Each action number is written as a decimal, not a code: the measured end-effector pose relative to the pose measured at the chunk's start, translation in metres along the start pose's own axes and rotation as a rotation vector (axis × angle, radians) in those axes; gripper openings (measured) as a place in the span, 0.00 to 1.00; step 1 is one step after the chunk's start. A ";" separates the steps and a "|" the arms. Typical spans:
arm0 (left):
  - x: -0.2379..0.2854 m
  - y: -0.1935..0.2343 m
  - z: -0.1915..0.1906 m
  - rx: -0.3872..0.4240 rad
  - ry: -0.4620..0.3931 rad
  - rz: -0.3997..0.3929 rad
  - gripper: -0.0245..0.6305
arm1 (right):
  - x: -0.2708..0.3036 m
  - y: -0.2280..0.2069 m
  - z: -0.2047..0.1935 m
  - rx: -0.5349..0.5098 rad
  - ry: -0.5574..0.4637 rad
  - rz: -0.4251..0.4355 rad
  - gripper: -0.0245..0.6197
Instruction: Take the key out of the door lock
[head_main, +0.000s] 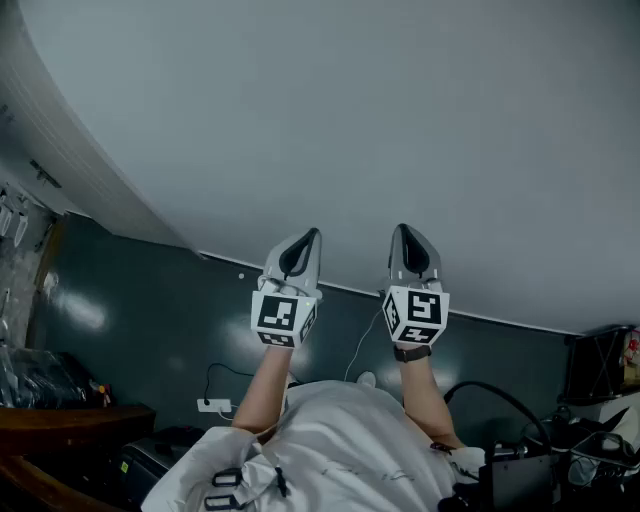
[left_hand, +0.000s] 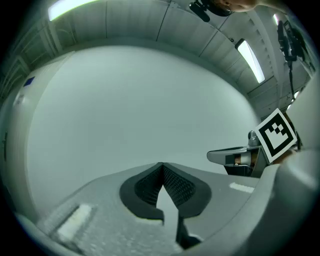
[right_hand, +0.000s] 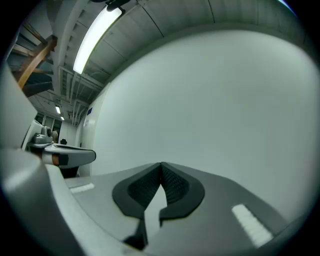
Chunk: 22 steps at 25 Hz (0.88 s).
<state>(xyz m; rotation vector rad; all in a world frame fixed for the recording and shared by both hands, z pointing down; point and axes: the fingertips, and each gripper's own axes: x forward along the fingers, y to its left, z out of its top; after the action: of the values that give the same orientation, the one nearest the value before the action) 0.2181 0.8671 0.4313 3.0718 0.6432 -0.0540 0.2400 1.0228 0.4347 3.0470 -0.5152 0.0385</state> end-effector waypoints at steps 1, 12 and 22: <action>-0.004 0.008 0.001 -0.001 0.003 0.016 0.04 | 0.001 0.002 0.001 -0.003 0.000 0.002 0.05; -0.086 0.139 0.005 0.028 0.029 0.299 0.04 | 0.050 0.123 0.011 -0.079 0.005 0.220 0.05; -0.265 0.251 -0.003 -0.016 0.073 0.531 0.04 | 0.044 0.392 0.014 -0.055 -0.062 0.790 0.05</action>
<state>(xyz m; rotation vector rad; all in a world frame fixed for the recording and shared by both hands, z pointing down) 0.0759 0.5308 0.4425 3.1229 -0.1844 0.0646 0.1524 0.6376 0.4406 2.5877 -1.6360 -0.0392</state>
